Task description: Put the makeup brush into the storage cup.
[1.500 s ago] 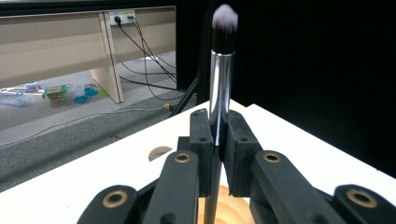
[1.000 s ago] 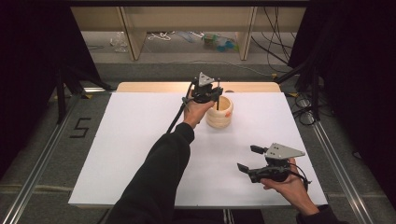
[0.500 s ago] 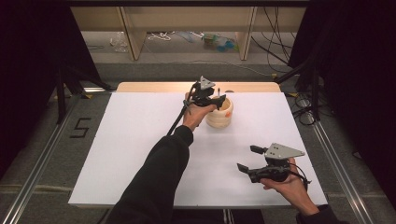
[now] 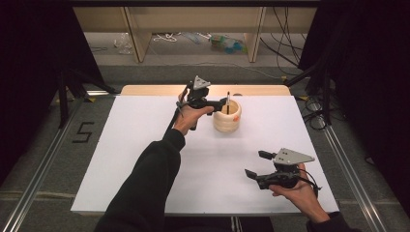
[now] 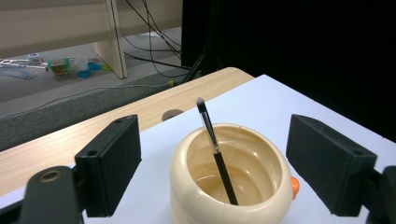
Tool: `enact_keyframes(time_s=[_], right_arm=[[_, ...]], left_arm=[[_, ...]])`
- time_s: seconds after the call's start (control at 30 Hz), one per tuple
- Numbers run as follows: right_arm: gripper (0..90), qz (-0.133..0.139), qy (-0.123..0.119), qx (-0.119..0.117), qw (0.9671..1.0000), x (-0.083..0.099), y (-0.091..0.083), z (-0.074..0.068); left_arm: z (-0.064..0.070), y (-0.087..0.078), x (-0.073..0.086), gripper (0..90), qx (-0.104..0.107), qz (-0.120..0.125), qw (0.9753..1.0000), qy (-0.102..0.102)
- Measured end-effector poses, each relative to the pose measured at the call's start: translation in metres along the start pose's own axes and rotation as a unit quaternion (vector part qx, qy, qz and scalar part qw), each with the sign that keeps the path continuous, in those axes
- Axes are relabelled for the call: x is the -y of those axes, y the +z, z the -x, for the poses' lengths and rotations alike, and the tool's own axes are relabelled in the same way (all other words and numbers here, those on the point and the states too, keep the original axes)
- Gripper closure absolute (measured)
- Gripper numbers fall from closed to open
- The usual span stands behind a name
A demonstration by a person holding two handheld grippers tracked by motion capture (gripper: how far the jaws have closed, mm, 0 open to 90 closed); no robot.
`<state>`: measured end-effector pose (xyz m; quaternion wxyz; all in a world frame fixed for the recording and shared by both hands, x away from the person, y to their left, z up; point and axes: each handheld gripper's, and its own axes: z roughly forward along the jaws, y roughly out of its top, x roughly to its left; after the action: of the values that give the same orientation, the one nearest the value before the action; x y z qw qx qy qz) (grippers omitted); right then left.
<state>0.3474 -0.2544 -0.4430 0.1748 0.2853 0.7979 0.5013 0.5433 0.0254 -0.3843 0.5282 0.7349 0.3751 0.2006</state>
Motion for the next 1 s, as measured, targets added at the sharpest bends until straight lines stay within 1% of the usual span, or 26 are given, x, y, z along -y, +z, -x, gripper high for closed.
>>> enact_keyframes(time_s=[0.03, 0.07, 0.13, 0.17, 0.23, 0.3, 0.33, 0.37, 0.43, 0.47, 0.5, 0.53, 0.6, 0.67, 0.73, 0.77, 0.8, 0.83, 0.87, 0.9, 0.93, 0.97, 1.0], right_arm=[[17.2, -0.008, -0.001, 0.004, 1.0000, 0.000, -0.001, 0.000], [17.2, -0.008, -0.001, 0.003, 1.0000, 0.000, -0.001, 0.000], [17.2, -0.007, 0.000, 0.003, 1.0000, 0.000, -0.001, 0.000], [17.2, 0.001, 0.001, -0.001, 1.0000, 0.000, 0.000, 0.001], [17.2, 0.001, 0.003, -0.004, 1.0000, 0.000, 0.000, 0.001], [17.2, 0.001, 0.003, -0.003, 1.0000, 0.000, 0.000, 0.001], [17.2, 0.001, 0.003, -0.003, 1.0000, 0.000, 0.000, 0.001], [17.2, 0.001, 0.002, -0.003, 1.0000, 0.000, 0.000, 0.001], [17.2, 0.001, 0.003, -0.002, 1.0000, 0.000, 0.000, 0.001], [17.2, 0.000, 0.004, -0.002, 1.0000, 0.000, 0.000, 0.001], [17.2, 0.000, 0.004, -0.002, 1.0000, 0.000, 0.000, 0.001], [17.2, 0.001, 0.004, -0.001, 1.0000, 0.000, 0.000, 0.001], [17.2, 0.001, 0.005, 0.000, 1.0000, 0.000, 0.000, 0.001], [17.2, 0.002, 0.005, 0.000, 1.0000, 0.001, 0.000, 0.002], [17.2, 0.001, 0.005, 0.000, 1.0000, 0.001, 0.000, 0.002], [17.2, 0.006, 0.004, -0.001, 1.0000, 0.001, 0.001, 0.002], [17.2, -0.005, 0.006, 0.005, 1.0000, 0.000, -0.001, 0.002], [17.2, -0.004, 0.008, 0.005, 0.9999, 0.000, -0.001, 0.002], [17.2, 0.004, 0.008, 0.003, 1.0000, 0.000, -0.001, 0.002], [17.2, 0.005, 0.009, 0.003, 0.9999, 0.000, -0.001, 0.002], [17.2, 0.005, 0.009, 0.003, 0.9999, 0.000, -0.001, 0.002], [17.2, -0.002, 0.009, 0.006, 0.9999, 0.000, -0.002, 0.002], [17.2, 0.005, 0.009, 0.007, 0.9999, 0.001, -0.001, 0.003]], left_arm=[[0.000, -0.001, 0.000, 18.0, 0.000, 0.000, 1.0000, -0.002], [-0.002, -0.004, -0.001, 18.0, 0.000, -0.001, 1.0000, 0.002], [-0.005, -0.007, -0.001, 18.0, -0.003, 0.000, 1.0000, 0.000], [-0.006, -0.008, -0.001, 18.0, -0.004, 0.000, 1.0000, 0.002], [-0.009, -0.011, -0.001, 18.0, -0.006, 0.002, 1.0000, -0.003], [-0.010, -0.014, 0.000, 18.0, -0.003, 0.004, 1.0000, -0.007], [-0.011, -0.016, 0.000, 18.1, -0.005, 0.004, 1.0000, -0.003], [-0.011, -0.018, 0.002, 18.3, -0.004, 0.005, 1.0000, -0.005], [-0.012, -0.021, 0.003, 19.0, -0.002, -0.003, 1.0000, -0.003], [-0.012, -0.023, 0.004, 19.0, 0.000, -0.003, 1.0000, -0.001], [-0.012, -0.026, 0.005, 19.0, 0.001, -0.004, 1.0000, 0.005], [-0.011, -0.029, 0.006, 18.9, 0.002, -0.002, 1.0000, 0.006], [-0.012, -0.035, 0.008, 18.3, 0.005, -0.003, 0.9999, 0.009], [-0.012, -0.041, 0.011, 18.2, 0.007, -0.005, 0.9999, 0.009], [-0.013, -0.048, 0.014, 17.8, 0.006, -0.002, 0.9999, 0.009], [-0.014, -0.051, 0.015, 17.8, 0.006, -0.001, 0.9999, 0.013], [-0.014, -0.055, 0.017, 17.8, 0.007, -0.001, 0.9998, 0.018], [-0.014, -0.059, 0.018, 17.8, 0.010, 0.001, 0.9998, 0.015], [-0.015, -0.063, 0.019, 17.8, 0.011, 0.003, 0.9998, 0.019], [-0.016, -0.069, 0.021, 17.8, 0.009, 0.006, 0.9997, 0.021], [-0.016, -0.069, 0.021, 17.8, 0.009, 0.006, 0.9997, 0.021], [-0.018, -0.079, 0.024, 17.7, 0.008, 0.016, 0.9997, 0.019], [-0.019, -0.085, 0.026, 17.7, 0.010, 0.022, 0.9996, 0.015]])
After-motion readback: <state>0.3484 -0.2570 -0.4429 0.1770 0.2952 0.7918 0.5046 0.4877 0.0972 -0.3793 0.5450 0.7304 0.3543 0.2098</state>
